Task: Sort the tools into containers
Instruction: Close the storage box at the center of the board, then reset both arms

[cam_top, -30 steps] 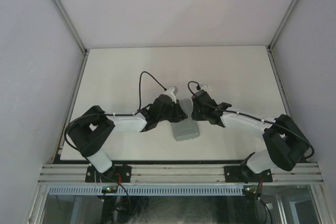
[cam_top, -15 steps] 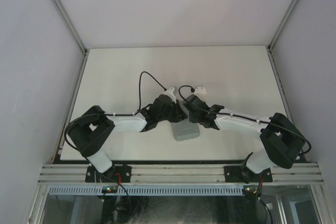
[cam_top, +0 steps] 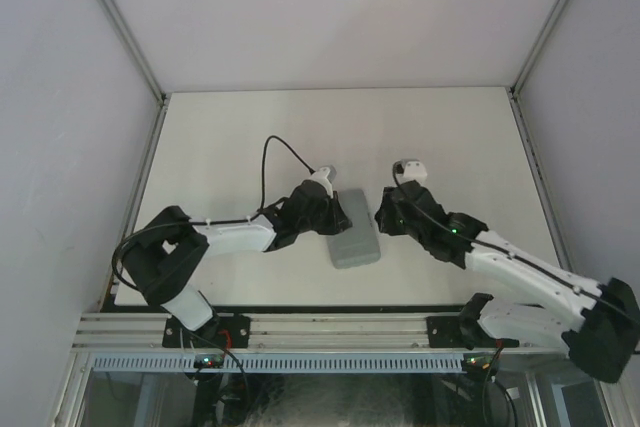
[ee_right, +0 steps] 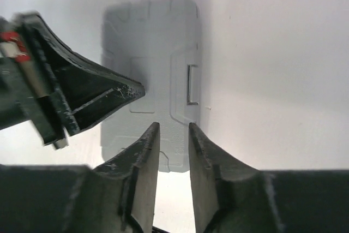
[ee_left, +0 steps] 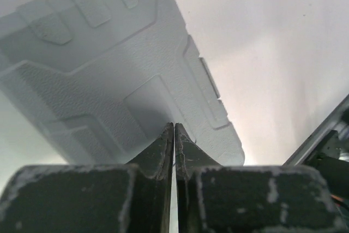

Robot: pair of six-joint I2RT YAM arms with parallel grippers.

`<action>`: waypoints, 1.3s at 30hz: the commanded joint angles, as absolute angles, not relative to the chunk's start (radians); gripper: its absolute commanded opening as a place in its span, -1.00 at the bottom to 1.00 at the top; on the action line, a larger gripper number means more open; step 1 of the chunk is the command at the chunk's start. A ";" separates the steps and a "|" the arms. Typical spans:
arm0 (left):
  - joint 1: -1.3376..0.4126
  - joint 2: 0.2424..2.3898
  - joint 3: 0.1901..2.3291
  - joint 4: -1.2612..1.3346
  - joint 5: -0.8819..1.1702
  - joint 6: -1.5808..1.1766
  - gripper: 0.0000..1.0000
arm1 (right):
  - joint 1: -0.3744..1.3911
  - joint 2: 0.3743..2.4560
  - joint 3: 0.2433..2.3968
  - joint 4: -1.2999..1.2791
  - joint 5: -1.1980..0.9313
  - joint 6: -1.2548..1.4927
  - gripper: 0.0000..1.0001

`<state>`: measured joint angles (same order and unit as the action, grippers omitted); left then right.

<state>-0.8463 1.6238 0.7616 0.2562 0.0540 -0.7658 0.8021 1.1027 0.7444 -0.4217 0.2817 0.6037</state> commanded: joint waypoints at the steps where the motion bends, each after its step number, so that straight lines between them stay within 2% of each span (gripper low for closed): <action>1: -0.843 1.569 0.801 -0.037 -0.046 -0.653 -0.77 | 0.764 0.911 0.715 -0.401 0.294 0.569 -0.41; 5: -0.843 1.474 0.876 -0.122 -0.110 -0.587 -0.54 | 0.724 0.718 0.683 -0.419 0.293 0.573 -0.18; 9: -0.842 1.357 0.909 -0.195 -0.187 -0.549 -0.43 | 0.710 0.554 0.670 -0.464 0.340 0.567 0.10; 16: -0.840 1.061 0.855 -0.274 -0.381 -0.548 -0.07 | 0.707 0.320 0.667 -0.572 0.425 0.545 0.52; 21: -0.839 0.840 0.779 -0.365 -0.516 -0.584 0.28 | 0.706 0.201 0.663 -0.640 0.455 0.549 0.87; 24: -0.839 0.705 0.718 -0.414 -0.578 -0.620 0.41 | 0.706 0.159 0.648 -0.665 0.475 0.571 0.94; 34: -0.839 0.364 0.544 -0.606 -0.698 -0.774 0.99 | 0.707 0.158 0.625 -0.706 0.518 0.638 1.00; 39: -0.839 0.286 0.518 -0.698 -0.718 -0.823 1.00 | 0.719 0.153 0.618 -0.705 0.525 0.641 1.00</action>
<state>-0.8440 0.3290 0.5388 -0.6189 -0.6647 -0.7540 0.7086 0.1532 0.6205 -0.7158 0.5007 0.6254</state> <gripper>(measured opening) 0.997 0.997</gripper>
